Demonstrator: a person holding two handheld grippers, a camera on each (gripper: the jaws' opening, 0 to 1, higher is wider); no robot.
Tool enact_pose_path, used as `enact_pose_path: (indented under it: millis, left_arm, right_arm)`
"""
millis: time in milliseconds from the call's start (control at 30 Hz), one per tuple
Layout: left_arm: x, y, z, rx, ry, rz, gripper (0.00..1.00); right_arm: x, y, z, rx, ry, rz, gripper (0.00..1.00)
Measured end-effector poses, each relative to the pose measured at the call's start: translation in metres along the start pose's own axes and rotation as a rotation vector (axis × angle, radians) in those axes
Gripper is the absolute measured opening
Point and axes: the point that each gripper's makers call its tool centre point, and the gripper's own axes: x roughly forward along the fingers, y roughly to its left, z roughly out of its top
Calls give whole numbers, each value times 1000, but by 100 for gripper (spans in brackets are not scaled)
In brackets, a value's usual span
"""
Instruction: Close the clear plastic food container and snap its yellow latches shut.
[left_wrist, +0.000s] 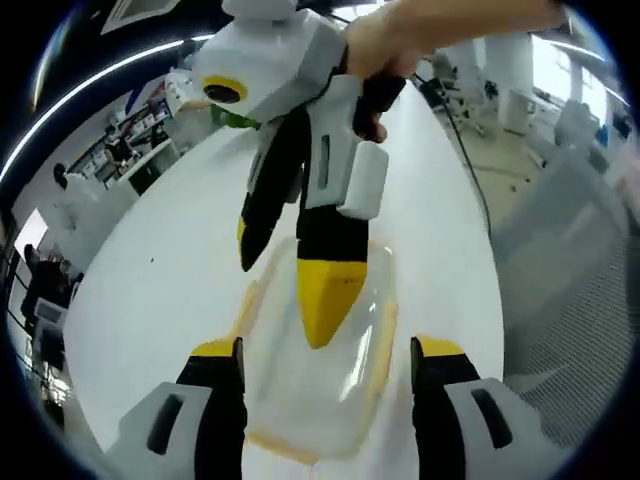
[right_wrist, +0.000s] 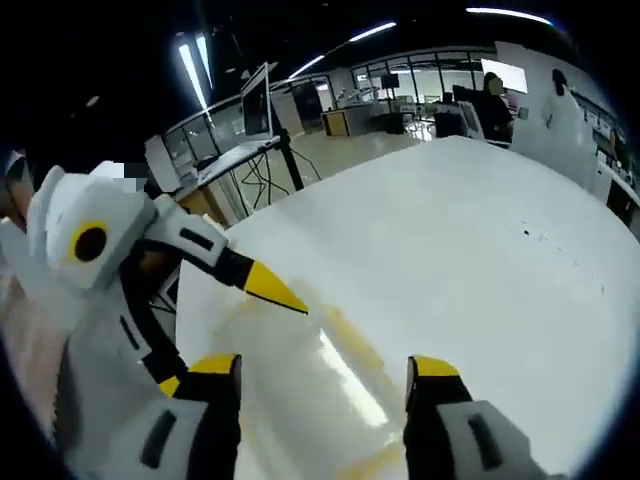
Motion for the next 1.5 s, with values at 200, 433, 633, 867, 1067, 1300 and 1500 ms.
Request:
enact_pose_path:
  millis: [200,433,633,867,1067,1300,1500]
  left_arm:
    - [-9,16,-10,-46,-1,11,74]
    - [-14,22,-21,-59,20,-2,78]
    - [-10,20,-25,-125,-3,-20,78]
    - [-3,19,-37,-90,53,-19,77]
    - [0,22,-44,-99,82,-13,73]
    - [1,22,-45,-91,79,-26,72]
    - [1,22,-44,-87,84,-28,72]
  right_arm:
    - [-9,4,-6,-72,10,0,76]
    - [-13,12,-17,-133,45,17,77]
    - [-14,14,-28,-128,51,17,78]
    - [-13,12,-38,-234,88,-8,80]
    - [-12,6,-37,-254,84,-27,72]
    - [-10,9,-37,-274,60,-2,71]
    - [-9,9,-36,-284,73,13,71]
